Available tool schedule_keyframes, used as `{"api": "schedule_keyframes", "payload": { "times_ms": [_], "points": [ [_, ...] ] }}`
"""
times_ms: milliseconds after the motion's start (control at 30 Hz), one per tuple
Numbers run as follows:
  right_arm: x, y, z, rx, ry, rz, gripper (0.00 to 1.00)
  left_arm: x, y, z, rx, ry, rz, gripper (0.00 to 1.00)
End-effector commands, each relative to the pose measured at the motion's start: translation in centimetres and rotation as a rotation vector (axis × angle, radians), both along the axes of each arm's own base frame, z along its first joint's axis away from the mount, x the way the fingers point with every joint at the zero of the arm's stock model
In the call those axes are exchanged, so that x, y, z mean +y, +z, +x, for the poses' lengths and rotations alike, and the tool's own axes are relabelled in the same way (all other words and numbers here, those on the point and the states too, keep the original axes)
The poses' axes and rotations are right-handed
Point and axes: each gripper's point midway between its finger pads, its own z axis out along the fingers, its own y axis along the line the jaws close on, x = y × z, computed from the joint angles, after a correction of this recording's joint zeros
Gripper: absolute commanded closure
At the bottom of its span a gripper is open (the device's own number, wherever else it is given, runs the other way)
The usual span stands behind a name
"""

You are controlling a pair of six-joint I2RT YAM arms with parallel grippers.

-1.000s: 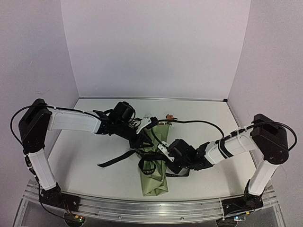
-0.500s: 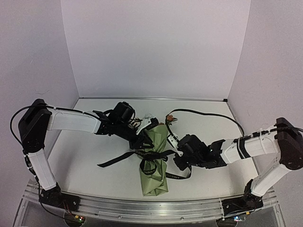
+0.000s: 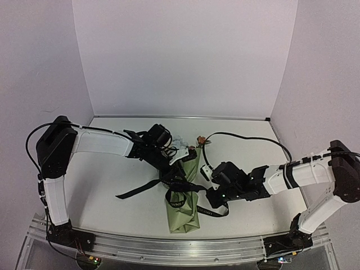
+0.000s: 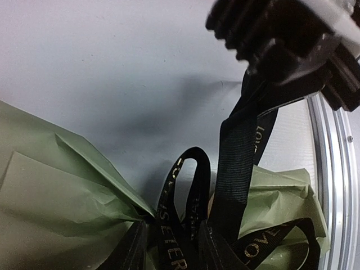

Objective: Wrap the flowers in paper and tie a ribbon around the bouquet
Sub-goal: Cross the half-tied ribbon over the folded bouquet.

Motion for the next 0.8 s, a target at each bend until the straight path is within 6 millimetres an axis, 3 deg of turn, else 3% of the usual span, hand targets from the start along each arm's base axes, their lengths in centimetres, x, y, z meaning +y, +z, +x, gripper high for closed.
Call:
{"api": "schedule_keyframes", "payload": {
  "times_ms": [0, 167, 267, 500, 767],
  "points": [
    [1.4, 1.6, 0.3, 0.019, -0.061, 0.109, 1.00, -0.6, -0.5, 0.1, -0.033, -0.039, 0.042, 0.66],
    [1.6, 2.0, 0.5, 0.019, -0.088, 0.132, 1.00, -0.9, -1.7, 0.1, -0.059, -0.041, 0.082, 0.67],
    [1.7, 2.3, 0.6, 0.021, -0.094, 0.142, 1.00, -1.1, -1.9, 0.2, -0.058, -0.034, 0.088, 0.75],
    [2.2, 3.2, 0.7, 0.027, -0.094, 0.174, 1.00, -1.4, 0.2, 0.2, -0.060, -0.021, 0.030, 0.99],
    [2.6, 4.3, 0.6, 0.039, -0.091, 0.217, 1.00, -1.1, 2.7, 0.5, -0.053, 0.018, -0.067, 1.00]
  ]
}}
